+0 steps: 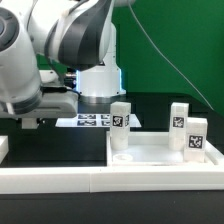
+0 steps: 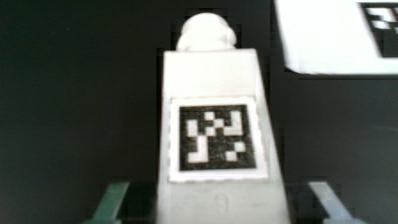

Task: Assemble square table

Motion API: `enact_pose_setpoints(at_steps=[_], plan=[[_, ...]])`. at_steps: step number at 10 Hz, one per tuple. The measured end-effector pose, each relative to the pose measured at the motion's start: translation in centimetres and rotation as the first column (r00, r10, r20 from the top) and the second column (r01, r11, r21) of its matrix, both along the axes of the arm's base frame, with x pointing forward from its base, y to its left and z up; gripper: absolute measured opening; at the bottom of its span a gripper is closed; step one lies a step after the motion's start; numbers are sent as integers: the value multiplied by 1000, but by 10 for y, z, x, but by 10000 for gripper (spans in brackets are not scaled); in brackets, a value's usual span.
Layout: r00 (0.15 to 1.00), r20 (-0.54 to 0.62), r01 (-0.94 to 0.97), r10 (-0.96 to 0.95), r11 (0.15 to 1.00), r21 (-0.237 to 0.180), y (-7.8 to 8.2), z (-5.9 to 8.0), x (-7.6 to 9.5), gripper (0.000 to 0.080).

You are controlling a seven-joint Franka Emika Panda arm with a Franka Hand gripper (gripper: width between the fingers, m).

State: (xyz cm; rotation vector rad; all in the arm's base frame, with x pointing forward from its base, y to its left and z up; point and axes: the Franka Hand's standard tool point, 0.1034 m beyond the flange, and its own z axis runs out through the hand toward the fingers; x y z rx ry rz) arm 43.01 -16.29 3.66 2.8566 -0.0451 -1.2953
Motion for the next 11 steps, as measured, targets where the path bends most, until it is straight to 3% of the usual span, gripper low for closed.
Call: enact_pose_setpoints(at_steps=[2, 3, 6, 7, 9, 11], plan=[[1000, 16, 8, -8, 1000, -25, 16, 19, 20, 290], [1000, 30, 11, -10, 999, -31, 16, 28, 32, 290], [995, 102, -1, 5, 999, -44, 11, 23, 42, 290], [981, 193, -11, 21, 999, -53, 8, 21, 51, 290], [960, 279, 16, 3, 998, -67, 8, 19, 49, 290], [917, 398, 56, -13, 994, -97, 28, 26, 66, 290]])
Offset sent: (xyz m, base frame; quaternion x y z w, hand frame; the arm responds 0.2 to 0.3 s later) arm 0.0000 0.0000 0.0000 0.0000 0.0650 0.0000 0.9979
